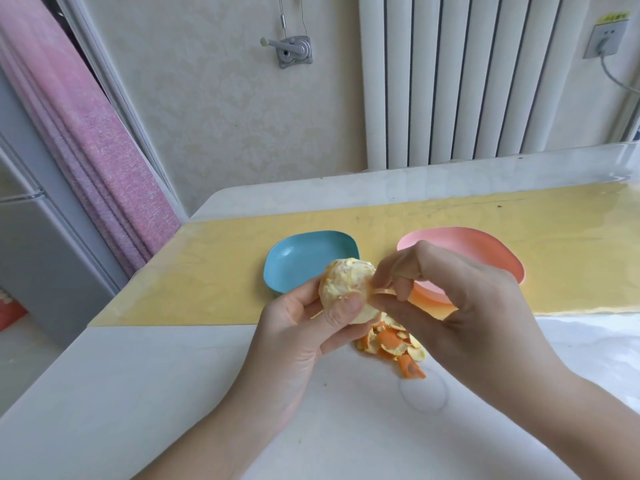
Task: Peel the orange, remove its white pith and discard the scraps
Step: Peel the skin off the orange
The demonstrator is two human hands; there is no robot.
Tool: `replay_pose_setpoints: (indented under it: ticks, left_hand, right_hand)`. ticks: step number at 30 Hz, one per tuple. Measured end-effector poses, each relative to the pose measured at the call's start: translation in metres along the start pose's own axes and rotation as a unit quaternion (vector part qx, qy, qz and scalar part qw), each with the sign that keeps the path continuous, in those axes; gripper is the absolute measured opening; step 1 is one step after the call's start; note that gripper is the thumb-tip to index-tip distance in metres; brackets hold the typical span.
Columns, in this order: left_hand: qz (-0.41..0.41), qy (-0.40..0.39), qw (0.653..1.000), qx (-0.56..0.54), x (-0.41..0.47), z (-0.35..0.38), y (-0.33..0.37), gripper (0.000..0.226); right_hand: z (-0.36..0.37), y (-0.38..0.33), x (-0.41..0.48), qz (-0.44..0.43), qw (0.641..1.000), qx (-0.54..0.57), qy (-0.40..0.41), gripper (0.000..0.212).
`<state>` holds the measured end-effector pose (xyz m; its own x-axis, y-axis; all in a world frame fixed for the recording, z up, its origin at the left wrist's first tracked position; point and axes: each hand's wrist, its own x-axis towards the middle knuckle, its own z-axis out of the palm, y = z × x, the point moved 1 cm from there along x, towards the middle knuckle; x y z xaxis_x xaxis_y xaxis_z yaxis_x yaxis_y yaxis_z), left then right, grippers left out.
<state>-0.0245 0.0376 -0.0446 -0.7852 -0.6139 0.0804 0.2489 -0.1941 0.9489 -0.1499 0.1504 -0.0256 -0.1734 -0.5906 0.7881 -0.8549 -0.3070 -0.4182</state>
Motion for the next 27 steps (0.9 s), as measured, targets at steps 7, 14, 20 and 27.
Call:
replay_pose_setpoints:
  ticks: [7,14,20,27]
  left_hand:
    - [-0.013,-0.01,1.0,0.011,-0.0032,0.003,0.0034,0.061]
    - [-0.021,-0.005,1.0,0.017,-0.0046,0.0043,0.0044,0.063]
    - [-0.025,-0.009,1.0,-0.007,-0.0054,0.0058,0.0066,0.063]
    - [-0.039,-0.036,0.996,-0.072,-0.0052,0.0071,0.0077,0.054]
  right_hand:
    - [-0.0083,0.0009,0.0047,0.004,0.998,0.021,-0.051,0.025]
    - [-0.0088,0.0009,0.0054,0.039,0.996,0.058,-0.064,0.025]
    - [-0.0056,0.0009,0.0028,0.018,0.997,0.042,-0.058,0.023]
    - [-0.0019,0.0014,0.0006,0.0,1.0,0.006,-0.002,0.019]
